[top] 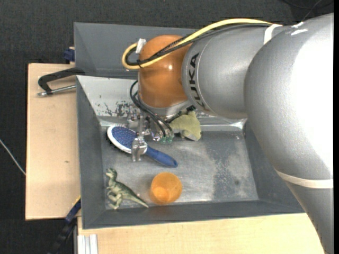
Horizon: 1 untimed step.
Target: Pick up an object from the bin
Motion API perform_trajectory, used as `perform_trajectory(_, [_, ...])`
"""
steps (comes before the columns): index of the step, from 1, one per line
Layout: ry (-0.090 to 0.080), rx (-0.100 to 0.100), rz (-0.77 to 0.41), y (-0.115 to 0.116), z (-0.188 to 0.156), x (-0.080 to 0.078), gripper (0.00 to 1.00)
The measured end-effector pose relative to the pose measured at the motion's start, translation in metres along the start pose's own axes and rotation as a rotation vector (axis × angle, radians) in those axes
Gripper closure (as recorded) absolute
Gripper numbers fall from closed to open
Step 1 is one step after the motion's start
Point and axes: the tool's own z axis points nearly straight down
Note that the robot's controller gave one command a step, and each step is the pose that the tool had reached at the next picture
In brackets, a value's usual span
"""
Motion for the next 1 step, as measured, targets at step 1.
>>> perform_trajectory(1, [0.001,0.0,-0.001,0.0008,-0.0155,-0.0017,1.0])
